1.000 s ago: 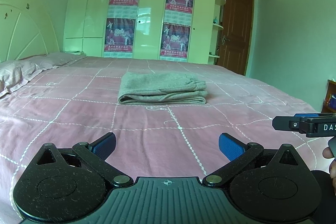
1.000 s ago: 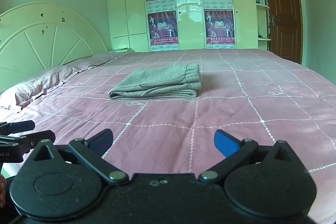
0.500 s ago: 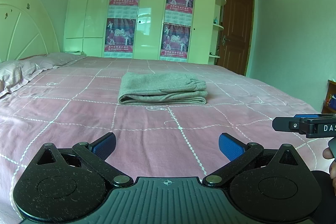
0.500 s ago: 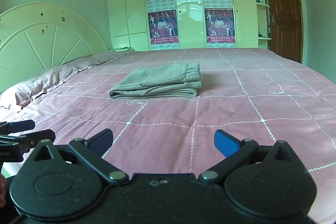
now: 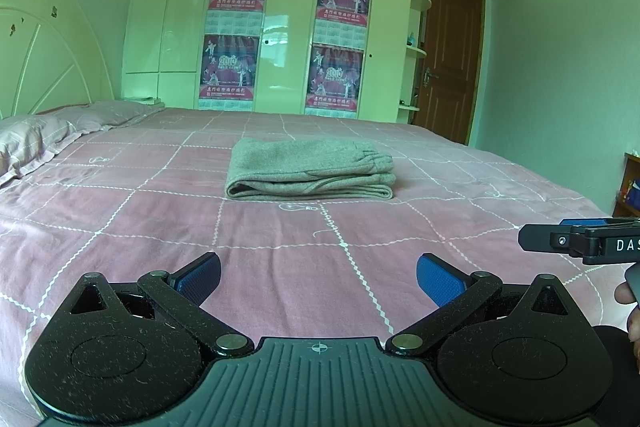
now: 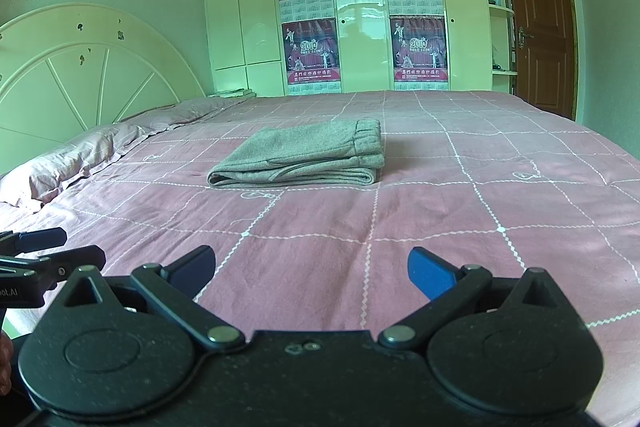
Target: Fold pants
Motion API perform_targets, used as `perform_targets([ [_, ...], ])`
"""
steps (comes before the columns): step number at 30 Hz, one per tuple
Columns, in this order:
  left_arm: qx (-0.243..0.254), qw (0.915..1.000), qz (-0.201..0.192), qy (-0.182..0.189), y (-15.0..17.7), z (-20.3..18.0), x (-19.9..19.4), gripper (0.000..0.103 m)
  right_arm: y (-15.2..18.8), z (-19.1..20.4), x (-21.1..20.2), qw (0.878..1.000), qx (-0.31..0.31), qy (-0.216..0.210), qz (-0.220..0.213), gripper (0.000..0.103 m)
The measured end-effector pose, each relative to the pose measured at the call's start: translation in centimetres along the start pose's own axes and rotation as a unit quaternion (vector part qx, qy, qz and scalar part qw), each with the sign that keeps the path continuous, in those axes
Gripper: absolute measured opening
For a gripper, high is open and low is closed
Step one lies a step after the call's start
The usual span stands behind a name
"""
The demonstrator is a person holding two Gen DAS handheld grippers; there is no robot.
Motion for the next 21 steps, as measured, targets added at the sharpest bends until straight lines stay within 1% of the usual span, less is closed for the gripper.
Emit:
perform_targets([
  [21, 0.0, 1.0, -0.004, 0.004, 0.08, 0.05, -0.06, 0.103, -0.04, 0.04, -0.1, 1.0, 0.0, 0.0, 0.0, 0.097],
])
Point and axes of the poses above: each gripper's, at about its wrist camera, not at the fingertips, and x roughly the way its jaws point, z to its left, y to its underside, the point moved 5 cm from there along x, roughly the way its jaws point, and after that the axes turned 2 degrees about x, right-handed, at the moved point
